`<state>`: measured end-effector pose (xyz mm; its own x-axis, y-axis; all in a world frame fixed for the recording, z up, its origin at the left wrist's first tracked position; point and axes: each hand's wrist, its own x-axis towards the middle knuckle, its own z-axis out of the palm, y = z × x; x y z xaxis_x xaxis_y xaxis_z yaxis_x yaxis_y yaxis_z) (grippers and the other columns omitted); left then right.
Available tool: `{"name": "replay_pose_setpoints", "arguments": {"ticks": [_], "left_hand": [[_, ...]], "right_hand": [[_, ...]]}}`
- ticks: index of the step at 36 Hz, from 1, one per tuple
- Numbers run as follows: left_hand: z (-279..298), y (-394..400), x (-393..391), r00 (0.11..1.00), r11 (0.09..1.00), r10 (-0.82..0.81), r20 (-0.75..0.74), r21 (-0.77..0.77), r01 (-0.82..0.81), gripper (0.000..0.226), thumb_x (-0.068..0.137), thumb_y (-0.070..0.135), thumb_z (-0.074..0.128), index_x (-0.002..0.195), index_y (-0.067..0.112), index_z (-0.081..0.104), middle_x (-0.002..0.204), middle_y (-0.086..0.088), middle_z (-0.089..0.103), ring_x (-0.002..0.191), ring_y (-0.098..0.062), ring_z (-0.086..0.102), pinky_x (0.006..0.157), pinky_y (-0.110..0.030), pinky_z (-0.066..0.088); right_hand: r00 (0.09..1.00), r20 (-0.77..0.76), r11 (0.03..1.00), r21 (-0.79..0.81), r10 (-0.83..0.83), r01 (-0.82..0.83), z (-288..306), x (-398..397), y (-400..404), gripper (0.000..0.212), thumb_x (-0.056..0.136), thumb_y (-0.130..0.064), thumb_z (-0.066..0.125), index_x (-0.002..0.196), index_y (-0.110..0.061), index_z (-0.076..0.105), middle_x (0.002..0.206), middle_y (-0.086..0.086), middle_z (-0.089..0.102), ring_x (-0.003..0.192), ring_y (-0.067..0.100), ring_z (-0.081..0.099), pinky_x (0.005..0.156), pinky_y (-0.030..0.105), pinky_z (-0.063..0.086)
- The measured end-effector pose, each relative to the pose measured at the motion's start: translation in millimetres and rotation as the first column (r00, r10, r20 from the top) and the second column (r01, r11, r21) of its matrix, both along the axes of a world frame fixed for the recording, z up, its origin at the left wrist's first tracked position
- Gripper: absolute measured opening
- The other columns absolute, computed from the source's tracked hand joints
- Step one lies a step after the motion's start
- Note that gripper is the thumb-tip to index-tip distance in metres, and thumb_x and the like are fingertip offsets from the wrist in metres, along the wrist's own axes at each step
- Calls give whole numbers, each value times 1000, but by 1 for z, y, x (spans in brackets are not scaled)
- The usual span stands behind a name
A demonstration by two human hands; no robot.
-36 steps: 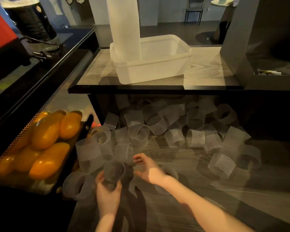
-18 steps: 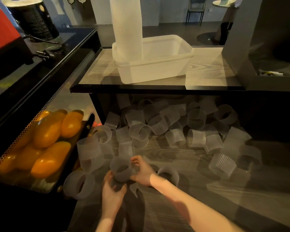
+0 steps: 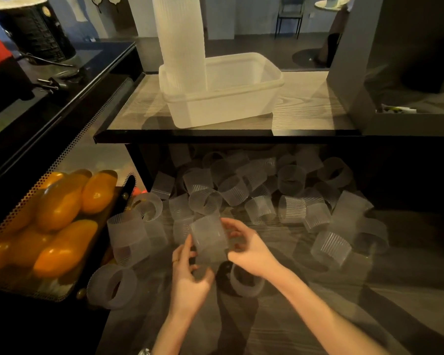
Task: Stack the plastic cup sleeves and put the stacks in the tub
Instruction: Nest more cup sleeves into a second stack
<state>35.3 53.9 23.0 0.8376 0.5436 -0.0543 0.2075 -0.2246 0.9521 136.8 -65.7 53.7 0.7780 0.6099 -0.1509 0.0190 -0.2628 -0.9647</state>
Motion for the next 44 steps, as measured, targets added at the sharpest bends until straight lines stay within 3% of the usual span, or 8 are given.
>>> {"name": "replay_pose_setpoints", "arguments": {"ticks": [6,9,14,18,21,25,29,44], "left_hand": [[8,-16,7,989,988,-151,6,42,150,84,76,-18,59,136,30,24,119,7,33,94,20,47,86,-2,41],[8,-20,10,977,970,-209,-40,118,212,79,80,-5,64,138,32,25,116,14,34,107,14,42,101,-10,34],[6,-26,10,974,948,-216,-72,226,226,68,76,15,75,129,36,38,110,23,39,110,3,40,96,-8,28],[-1,-28,6,970,950,-232,-67,197,241,61,70,28,79,113,46,41,115,26,36,112,11,34,96,-7,26],[-7,-28,5,965,938,-257,-58,224,264,54,68,31,81,111,35,49,117,21,44,117,4,38,96,-6,28],[-15,-29,4,916,918,-306,-261,175,357,59,72,42,75,120,25,47,123,8,52,118,-8,47,100,-30,39],[-21,-35,6,845,894,-320,-428,160,420,52,78,43,69,119,26,42,125,10,51,117,-7,48,88,-19,37],[-34,-47,4,861,934,-293,-416,67,350,49,78,32,72,116,27,41,124,11,49,118,-6,46,99,-29,42]], "right_hand": [[991,131,991,-130,0,17,-4,3,-34,77,76,3,59,130,-47,36,119,-15,51,113,-2,49,103,24,41],[977,213,980,-194,-2,44,-4,-1,-51,76,77,-7,65,122,-58,32,117,-19,46,113,-9,42,105,19,36],[960,281,953,-285,-17,101,-7,-9,-66,63,79,-27,71,135,-32,43,122,-14,51,124,4,39,108,27,34],[948,317,933,-347,19,97,-11,-12,-76,44,74,-41,72,115,-34,56,96,-22,52,101,0,47,86,14,38],[954,299,912,-401,37,90,-17,-12,-83,43,73,-48,70,112,-38,56,91,-17,51,94,-4,45,78,12,36],[964,263,893,-440,26,96,-27,-13,-86,45,70,-49,72,111,-40,57,93,-15,50,98,-1,44,84,18,37],[978,208,862,-498,15,93,-43,-15,-86,45,71,-46,73,110,-33,57,101,-11,50,100,2,45,85,17,35],[997,83,838,-542,-8,52,-75,-16,-86,54,69,-38,78,119,-31,56,111,-12,54,98,1,49,86,16,40]]}}
